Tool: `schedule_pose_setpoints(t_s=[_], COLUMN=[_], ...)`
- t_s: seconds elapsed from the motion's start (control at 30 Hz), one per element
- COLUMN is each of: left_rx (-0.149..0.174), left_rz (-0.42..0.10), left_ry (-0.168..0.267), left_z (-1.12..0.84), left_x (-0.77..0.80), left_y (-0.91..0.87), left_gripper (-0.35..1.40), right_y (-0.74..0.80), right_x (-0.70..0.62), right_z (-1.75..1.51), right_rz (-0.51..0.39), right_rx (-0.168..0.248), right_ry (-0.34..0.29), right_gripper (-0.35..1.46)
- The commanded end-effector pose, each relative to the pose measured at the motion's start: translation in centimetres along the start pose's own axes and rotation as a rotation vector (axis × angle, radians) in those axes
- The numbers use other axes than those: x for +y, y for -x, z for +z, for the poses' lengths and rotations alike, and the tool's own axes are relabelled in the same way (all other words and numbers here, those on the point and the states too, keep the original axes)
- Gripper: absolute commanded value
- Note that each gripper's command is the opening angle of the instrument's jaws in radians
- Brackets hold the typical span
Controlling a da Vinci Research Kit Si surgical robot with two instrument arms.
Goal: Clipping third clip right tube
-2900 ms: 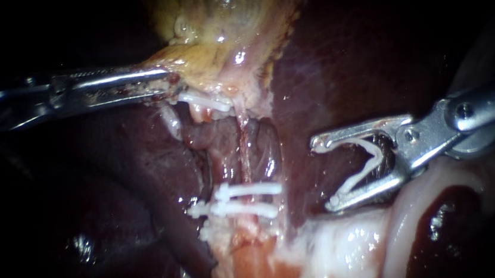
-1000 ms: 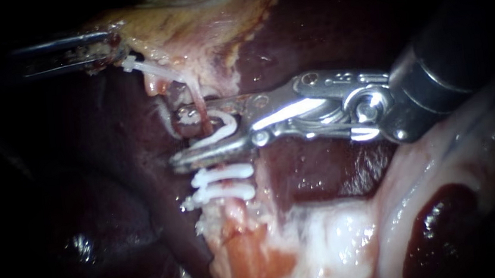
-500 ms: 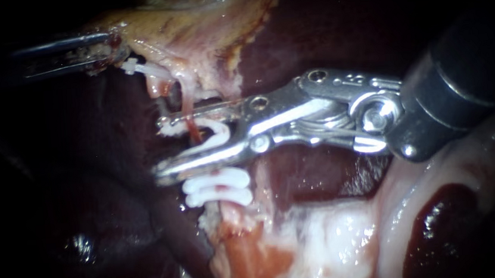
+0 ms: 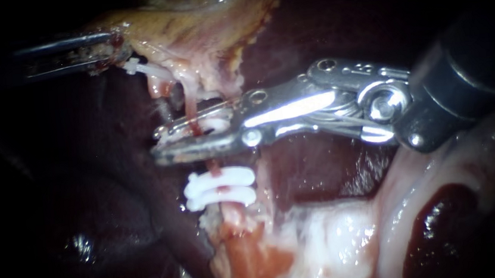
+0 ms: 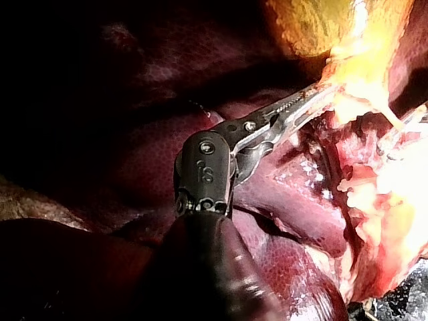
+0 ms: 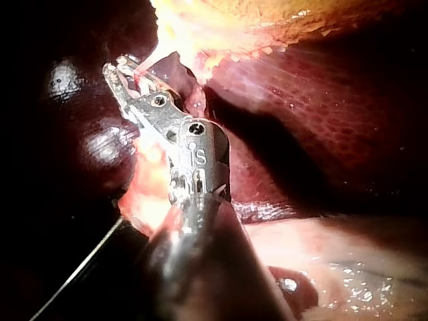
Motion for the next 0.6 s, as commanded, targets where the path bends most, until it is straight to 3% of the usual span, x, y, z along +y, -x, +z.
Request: schedule_pose_setpoints(t_s=[0.03,0.2,0.6], left_rx=[0.0,0.0,0.001], left_rz=[0.0,0.0,0.001], left_ry=[0.0,0.0,-0.002], left_z=[0.0,0.0,0.02], left_x=[0.0,0.0,-0.01], left_y=[0.0,0.0,0.02], left_gripper=[-0.35,-0.35,-0.35], right_y=[0.0,0.02,0.05], right_x=[-0.01,-0.03,-0.03], right_z=[0.01,-0.04,-0.04], right_rz=[0.011,0.093,0.092], right_rx=[0.001,0.003,0.001], right_ry=[-0.001,0.0,0.004], right_gripper=[-0.29,-0.35,-0.35])
